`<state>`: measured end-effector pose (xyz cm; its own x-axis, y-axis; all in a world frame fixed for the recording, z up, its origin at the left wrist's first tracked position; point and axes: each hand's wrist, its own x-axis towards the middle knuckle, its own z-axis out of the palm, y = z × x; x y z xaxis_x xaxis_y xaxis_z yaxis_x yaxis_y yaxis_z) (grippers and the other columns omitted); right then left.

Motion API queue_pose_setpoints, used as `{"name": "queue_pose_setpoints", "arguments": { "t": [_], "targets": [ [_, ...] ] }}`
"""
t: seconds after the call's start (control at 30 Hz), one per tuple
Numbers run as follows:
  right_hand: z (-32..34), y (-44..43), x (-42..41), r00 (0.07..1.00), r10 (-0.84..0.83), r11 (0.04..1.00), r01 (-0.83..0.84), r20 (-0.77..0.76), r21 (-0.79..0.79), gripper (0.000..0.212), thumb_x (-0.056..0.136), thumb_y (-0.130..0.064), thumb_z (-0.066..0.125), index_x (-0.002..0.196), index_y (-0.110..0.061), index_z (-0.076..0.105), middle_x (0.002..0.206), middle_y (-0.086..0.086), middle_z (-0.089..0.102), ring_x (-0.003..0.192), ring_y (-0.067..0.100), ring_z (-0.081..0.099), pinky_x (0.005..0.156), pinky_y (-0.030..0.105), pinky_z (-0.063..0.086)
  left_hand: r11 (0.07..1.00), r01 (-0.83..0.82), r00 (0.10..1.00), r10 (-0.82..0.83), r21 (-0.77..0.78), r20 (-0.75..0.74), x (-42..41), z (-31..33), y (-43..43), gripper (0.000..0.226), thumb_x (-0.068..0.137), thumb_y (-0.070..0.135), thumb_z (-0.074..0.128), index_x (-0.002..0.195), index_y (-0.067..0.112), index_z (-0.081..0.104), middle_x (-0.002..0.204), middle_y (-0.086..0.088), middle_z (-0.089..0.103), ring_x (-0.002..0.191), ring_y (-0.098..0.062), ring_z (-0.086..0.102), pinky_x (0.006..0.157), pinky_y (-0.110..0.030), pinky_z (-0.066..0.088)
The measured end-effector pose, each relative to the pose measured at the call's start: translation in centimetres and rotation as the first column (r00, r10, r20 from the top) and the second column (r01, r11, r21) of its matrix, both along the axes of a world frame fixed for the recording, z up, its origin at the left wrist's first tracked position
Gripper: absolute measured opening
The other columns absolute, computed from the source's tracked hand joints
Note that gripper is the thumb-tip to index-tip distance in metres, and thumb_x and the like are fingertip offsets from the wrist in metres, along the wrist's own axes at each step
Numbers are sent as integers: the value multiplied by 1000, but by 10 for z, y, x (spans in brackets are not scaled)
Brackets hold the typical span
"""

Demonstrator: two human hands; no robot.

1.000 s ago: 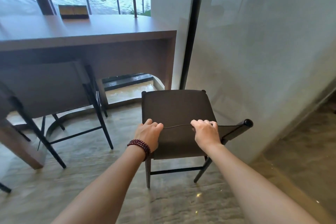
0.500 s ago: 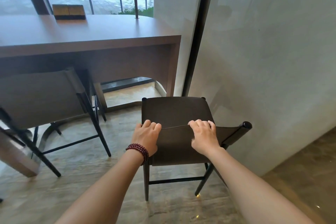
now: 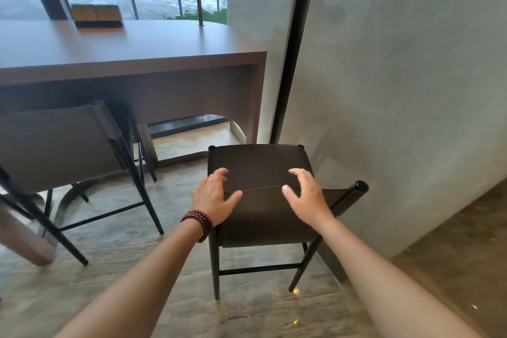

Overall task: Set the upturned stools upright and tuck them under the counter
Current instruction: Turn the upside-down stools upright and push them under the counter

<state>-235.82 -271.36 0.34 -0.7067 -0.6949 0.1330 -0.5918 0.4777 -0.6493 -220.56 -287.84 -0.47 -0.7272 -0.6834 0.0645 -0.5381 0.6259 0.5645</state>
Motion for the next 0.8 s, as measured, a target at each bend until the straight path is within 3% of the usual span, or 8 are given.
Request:
{"name": "queue_pose_setpoints", "arguments": {
  "t": [0.1, 0.23, 0.27, 0.33, 0.4, 0.53, 0.73, 0.8],
  "targets": [
    [7, 21, -27, 931, -338, 896, 364, 140, -256, 31, 91, -21, 56, 119, -9, 56, 115, 3, 51, 108, 16, 46, 100, 32, 36, 940, -213, 960, 253, 266, -123, -3, 6, -8, 57, 87, 39, 59, 134, 15, 40, 129, -7, 52, 121, -26, 45, 102, -47, 40],
    [7, 48, -68, 657, -625, 627, 744, 422, -231, 26, 67, -40, 50, 65, -14, 47, 70, 10, 47, 68, 27, 45, 65, 42, 41, 721, -403, 851, 521, 563, -59, -4, 7, -21, 65, 85, 42, 61, 135, 9, 36, 137, -13, 46, 126, -31, 42, 106, -47, 38],
    [10, 52, -73, 586, -659, 576, 796, 472, -185, 29, 68, -38, 53, 69, -10, 51, 76, 13, 51, 72, 31, 49, 68, 44, 45, 657, -436, 830, 558, 615, -8, -4, 4, -22, 69, 83, 44, 62, 136, 9, 34, 138, -13, 44, 126, -32, 43, 105, -48, 39],
    [12, 54, -82, 399, -691, 486, 874, 603, -21, 42, 76, -33, 65, 107, -5, 56, 121, 20, 50, 106, 37, 52, 85, 41, 46, 536, -471, 801, 593, 701, 85, -8, 1, -18, 75, 80, 42, 66, 138, 9, 31, 137, -14, 42, 124, -34, 45, 101, -50, 43],
    [8, 53, -89, 245, -605, 451, 889, 758, 73, 56, 77, -25, 72, 124, -7, 47, 135, 17, 43, 113, 35, 51, 91, 43, 47, 434, -478, 748, 657, 764, 95, -13, 0, -10, 70, 79, 35, 69, 134, 8, 35, 130, -15, 47, 116, -33, 49, 96, -48, 47],
    [4, 48, -81, 105, -347, 492, 866, 932, 86, 62, 76, -9, 73, 130, -15, 41, 127, 14, 53, 103, 33, 58, 84, 55, 52, 280, -558, 513, 856, 782, 59, -29, 0, 4, 63, 77, 23, 73, 128, 2, 43, 127, -19, 53, 113, -36, 54, 97, -43, 46],
    [1, 46, -90, -2, -192, 532, 840, 981, 106, 74, 74, -1, 72, 134, -25, 36, 133, 15, 42, 116, 44, 48, 74, 65, 53, 79, -443, 253, 967, 893, 40, -46, 6, 24, 71, 74, 11, 75, 135, 9, 38, 135, -15, 48, 117, -34, 53, 97, -41, 46],
    [-2, 44, -91, -6, -143, 518, 852, 990, 81, 75, 72, 10, 63, 134, -23, 36, 134, 18, 40, 113, 46, 47, 70, 63, 54, -2, -320, 243, 966, 948, 85, -49, 0, 22, 73, 72, 1, 72, 136, 12, 37, 126, -16, 52, 106, -39, 56, 82, -53, 53]
  ]
}}
